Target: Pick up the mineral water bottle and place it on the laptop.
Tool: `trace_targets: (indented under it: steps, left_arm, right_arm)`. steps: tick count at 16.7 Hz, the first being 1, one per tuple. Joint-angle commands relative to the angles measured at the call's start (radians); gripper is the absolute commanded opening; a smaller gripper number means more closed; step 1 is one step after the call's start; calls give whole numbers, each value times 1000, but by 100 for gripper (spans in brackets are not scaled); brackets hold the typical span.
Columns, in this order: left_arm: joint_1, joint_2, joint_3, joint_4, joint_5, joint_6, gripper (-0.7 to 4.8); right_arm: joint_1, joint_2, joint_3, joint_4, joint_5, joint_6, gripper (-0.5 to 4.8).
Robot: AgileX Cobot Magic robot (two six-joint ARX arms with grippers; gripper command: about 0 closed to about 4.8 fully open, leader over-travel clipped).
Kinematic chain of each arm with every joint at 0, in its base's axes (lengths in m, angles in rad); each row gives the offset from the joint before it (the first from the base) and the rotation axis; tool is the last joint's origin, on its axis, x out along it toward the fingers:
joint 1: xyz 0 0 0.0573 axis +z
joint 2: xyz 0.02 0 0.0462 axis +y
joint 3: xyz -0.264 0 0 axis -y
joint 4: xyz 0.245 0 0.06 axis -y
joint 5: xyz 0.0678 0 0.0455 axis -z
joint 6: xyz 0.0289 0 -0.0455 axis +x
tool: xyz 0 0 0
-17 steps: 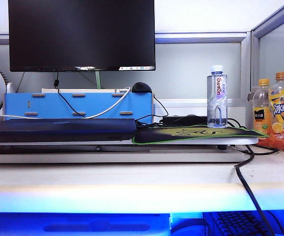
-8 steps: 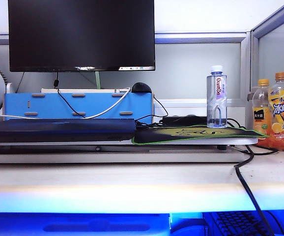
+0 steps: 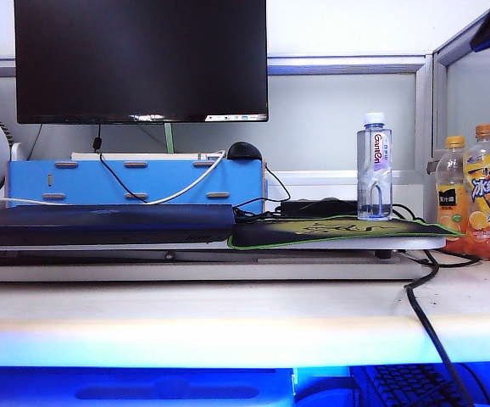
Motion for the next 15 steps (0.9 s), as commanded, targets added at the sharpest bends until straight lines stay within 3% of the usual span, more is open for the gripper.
trace_targets:
  steps: [1, 2, 3, 9, 15]
  left_arm:
    - [0, -2, 2, 8, 3, 1, -2]
    - [0, -2, 2, 8, 3, 1, -2]
    - [0, -2, 2, 8, 3, 1, -2]
    - [0, -2, 2, 8, 3, 1, -2]
    - [0, -2, 2, 8, 3, 1, -2]
  right_arm:
    - [1, 0, 5, 24, -13, -68, 171]
    - [2, 0, 5, 23, -29, -106, 446]
    - [2, 0, 5, 26, -28, -122, 479]
    - [6, 105, 5, 218, 13, -173, 479]
    - [159, 366, 5, 608, 272, -218, 479]
